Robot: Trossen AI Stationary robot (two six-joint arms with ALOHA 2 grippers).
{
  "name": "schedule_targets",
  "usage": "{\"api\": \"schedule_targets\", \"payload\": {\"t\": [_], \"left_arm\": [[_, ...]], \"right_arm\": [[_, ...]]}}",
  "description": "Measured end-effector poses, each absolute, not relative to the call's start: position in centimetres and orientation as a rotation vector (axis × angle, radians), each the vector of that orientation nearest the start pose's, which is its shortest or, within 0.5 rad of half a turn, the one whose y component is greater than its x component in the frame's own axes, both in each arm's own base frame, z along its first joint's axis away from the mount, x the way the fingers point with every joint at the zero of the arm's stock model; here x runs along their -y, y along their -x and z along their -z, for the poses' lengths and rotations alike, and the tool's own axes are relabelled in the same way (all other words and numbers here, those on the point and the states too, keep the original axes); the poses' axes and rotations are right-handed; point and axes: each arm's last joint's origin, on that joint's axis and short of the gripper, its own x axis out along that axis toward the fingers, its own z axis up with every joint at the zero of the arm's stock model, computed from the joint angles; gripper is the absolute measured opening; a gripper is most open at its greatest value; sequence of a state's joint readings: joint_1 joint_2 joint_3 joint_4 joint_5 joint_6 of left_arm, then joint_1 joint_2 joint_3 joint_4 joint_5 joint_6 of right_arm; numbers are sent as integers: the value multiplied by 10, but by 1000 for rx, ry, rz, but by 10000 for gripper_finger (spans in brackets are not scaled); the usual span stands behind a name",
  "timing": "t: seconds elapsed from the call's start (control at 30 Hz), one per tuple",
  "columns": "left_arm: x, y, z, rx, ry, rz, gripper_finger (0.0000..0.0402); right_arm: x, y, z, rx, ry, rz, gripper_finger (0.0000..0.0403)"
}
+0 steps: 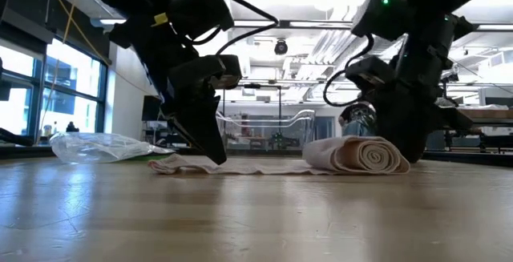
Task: Roll bandage
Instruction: Roll the bandage
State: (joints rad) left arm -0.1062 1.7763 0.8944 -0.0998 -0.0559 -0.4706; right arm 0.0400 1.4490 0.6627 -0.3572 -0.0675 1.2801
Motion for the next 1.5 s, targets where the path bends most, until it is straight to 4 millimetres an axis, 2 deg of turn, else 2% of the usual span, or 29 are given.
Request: {"api": "schedule_targets", "payload": {"t": [0.23,0.5,0.6,0.67,0.73,0.87,1.0,1.17,1.5], "left_arm": [[33,-328,-130,-966,350,-192,0],[33,-328,-130,-961,348,-196,0],[32,-329,-129,-953,329,-202,0],[33,-329,-127,-966,303,-196,0],[33,-329,-127,-967,274,-183,0],[35,-329,-127,-964,237,-154,0],[40,-331,-129,-938,235,-134,0],[43,-336,-133,-875,249,-103,0],[43,-338,-135,-847,253,-97,0]], "right_arm": [[-12,-247,-147,-1012,-1146,629,113],[-13,-255,-127,-1074,-1175,636,111],[-14,-255,-125,-1077,-1211,663,87],[-15,-255,-125,-1075,-1210,673,44],[-17,-254,-128,-1073,-1204,668,13],[-17,-246,-137,-1067,-1203,688,3],[-17,-244,-152,-1012,-1209,630,1],[-17,-244,-157,-996,-1227,614,1],[-19,-261,-180,-935,-1243,538,0]]}}
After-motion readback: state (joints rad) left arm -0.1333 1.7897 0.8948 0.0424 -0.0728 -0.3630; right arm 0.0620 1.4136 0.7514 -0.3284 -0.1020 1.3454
